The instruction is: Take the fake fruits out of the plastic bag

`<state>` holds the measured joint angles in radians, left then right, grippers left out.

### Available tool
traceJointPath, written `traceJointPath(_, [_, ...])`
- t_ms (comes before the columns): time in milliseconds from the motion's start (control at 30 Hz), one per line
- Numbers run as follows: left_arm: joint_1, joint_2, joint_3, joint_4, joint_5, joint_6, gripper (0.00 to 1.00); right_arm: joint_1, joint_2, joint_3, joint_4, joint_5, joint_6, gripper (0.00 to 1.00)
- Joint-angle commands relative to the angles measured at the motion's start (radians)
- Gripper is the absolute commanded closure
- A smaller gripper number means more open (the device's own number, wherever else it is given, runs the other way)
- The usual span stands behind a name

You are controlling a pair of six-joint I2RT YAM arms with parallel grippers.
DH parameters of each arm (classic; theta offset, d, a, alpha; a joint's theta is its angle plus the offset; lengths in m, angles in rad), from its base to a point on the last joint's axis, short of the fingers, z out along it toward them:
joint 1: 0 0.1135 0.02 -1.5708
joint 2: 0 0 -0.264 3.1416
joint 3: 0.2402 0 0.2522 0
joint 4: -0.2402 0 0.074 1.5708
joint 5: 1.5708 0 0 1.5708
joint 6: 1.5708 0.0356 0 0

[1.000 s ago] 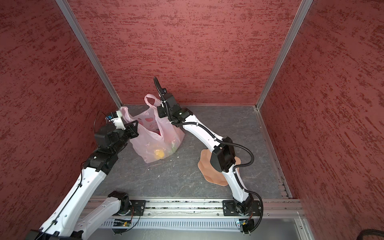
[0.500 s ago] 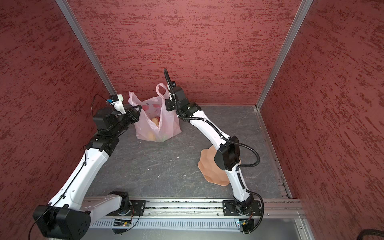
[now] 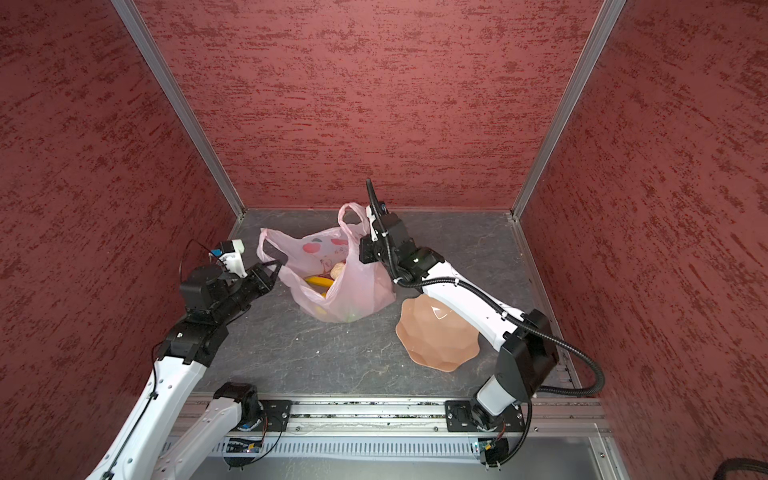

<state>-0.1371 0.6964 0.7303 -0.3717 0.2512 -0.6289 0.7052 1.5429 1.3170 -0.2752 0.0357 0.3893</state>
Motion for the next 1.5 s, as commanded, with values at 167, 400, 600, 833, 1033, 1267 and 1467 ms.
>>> traceJointPath(167, [-0.183,-0.085,-0.168,-0.110,-0.134,-0.164,1.00,0.003,-0.159,-0.347,0.120,-0.038,0.123,1.00])
traceJointPath(400, [-0.321,-0.045,-0.234,-0.134,-0.274,-0.264,1.00,0.002,-0.193,-0.424,0.069,-0.015,0.105,1.00])
traceJointPath(600, [-0.322,-0.021,-0.219,-0.281,-0.374,-0.361,1.00,0.000,-0.178,-0.476,0.124,0.051,0.137,1.00])
traceJointPath(833, [-0.322,-0.027,-0.094,-0.358,-0.347,-0.336,0.68,0.000,-0.151,-0.441,0.169,0.016,0.149,1.00])
traceJointPath(1033, [-0.322,-0.086,0.026,-0.457,-0.369,-0.279,0.38,0.002,-0.162,-0.417,0.172,-0.004,0.145,1.00])
traceJointPath(1267, [-0.317,-0.023,0.156,-0.437,-0.250,-0.110,0.09,0.005,-0.161,-0.380,0.153,-0.019,0.128,1.00])
traceJointPath(1467, [-0.270,0.206,0.294,-0.514,-0.201,0.040,0.00,0.015,-0.165,-0.370,0.146,-0.022,0.123,1.00])
